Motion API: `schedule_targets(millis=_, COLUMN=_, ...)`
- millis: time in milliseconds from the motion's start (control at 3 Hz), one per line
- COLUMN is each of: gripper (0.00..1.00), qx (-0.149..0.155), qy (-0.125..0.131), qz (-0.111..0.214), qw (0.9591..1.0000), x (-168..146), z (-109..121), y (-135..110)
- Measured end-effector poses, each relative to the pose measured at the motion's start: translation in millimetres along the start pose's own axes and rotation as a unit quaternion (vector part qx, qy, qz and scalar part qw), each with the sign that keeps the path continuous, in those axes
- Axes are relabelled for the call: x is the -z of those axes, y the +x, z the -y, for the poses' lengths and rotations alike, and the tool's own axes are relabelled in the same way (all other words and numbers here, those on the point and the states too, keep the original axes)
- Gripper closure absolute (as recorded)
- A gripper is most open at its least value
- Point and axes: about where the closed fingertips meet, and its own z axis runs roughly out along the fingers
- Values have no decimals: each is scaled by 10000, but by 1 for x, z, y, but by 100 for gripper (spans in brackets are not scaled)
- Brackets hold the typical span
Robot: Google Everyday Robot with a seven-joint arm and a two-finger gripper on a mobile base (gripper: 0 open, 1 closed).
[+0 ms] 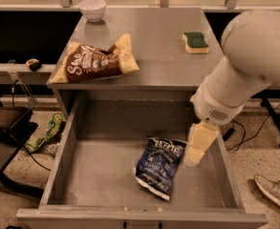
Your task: Pick blue chip bag from top drawer and place on counter
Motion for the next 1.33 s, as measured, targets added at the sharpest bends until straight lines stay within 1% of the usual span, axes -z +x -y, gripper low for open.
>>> schedule_targets(millis=333, gripper=0, qx=-65, qy=-362, qz=-89, qw=9993, x=-84, z=-4, y=-16)
schedule_targets(millis=667, gripper=0, qx=-152, qy=-497, qz=-141, qw=9985, x=-125, z=-7, y=-21)
schedule_targets(millis=1000, gripper=0, qx=-231, qy=-635, qz=-352, qw=9971, x=-169, z=-10, y=-18)
schedule_targets(millis=1333, gripper=26, qx=-342, qy=-784, qz=-414, qw=9955, x=-210, z=-19, y=-15)
